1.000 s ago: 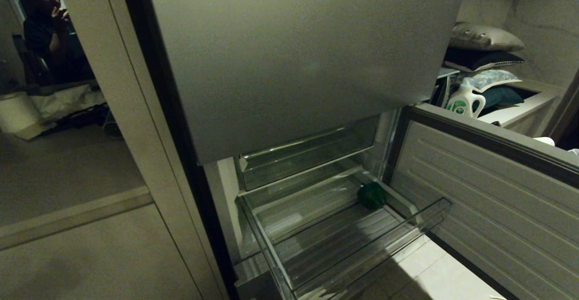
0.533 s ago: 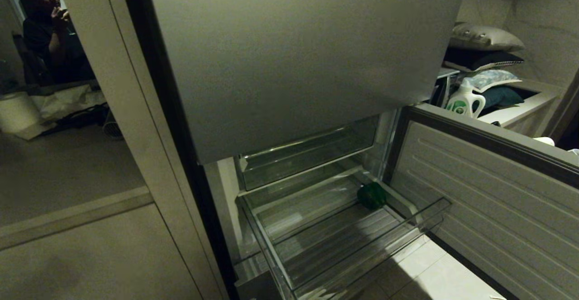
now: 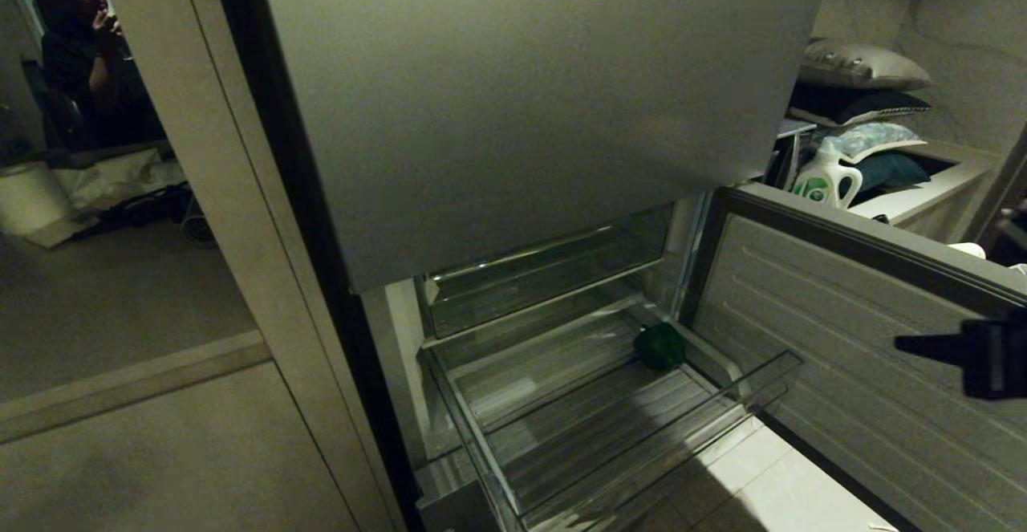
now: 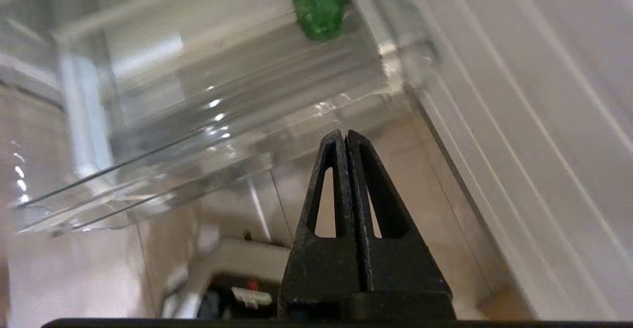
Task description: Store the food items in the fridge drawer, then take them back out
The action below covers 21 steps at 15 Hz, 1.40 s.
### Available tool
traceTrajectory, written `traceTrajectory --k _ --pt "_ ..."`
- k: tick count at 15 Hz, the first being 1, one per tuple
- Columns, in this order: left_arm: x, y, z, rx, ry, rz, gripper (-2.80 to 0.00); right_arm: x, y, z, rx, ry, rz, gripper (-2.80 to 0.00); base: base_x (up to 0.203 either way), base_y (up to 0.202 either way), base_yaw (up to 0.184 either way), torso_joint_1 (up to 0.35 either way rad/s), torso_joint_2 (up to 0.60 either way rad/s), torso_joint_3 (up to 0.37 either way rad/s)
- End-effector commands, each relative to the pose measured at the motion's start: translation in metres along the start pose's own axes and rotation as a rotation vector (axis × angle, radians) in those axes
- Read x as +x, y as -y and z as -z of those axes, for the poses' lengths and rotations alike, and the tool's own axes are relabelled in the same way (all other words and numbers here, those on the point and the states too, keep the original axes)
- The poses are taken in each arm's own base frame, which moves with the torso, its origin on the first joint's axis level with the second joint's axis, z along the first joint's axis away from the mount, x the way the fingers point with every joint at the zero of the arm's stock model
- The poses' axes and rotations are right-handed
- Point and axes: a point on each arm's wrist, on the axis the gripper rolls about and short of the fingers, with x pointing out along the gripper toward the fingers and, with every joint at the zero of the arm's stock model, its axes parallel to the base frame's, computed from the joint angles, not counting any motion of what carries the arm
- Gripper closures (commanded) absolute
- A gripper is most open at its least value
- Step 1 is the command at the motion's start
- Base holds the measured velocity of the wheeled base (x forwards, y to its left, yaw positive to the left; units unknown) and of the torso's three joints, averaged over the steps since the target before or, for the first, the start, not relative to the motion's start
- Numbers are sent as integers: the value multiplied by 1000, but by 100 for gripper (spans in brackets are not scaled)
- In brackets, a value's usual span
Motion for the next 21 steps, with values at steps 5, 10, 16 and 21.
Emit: traceTrajectory --k 5,10,16,21 --pt "0 0 0 0 -5 0 0 170 23 -10 -106 -140 -66 0 0 0 0 0 0 0" --pt "0 0 0 0 -4 0 0 212 18 -29 -135 -93 -147 0 0 0 0 0 0 0" --pt "0 0 0 0 -3 2 0 233 5 -13 -154 -153 -176 0 0 0 0 0 0 0" --pt "0 0 0 0 -5 0 0 256 0 -6 -165 -182 -189 0 0 0 0 0 0 0"
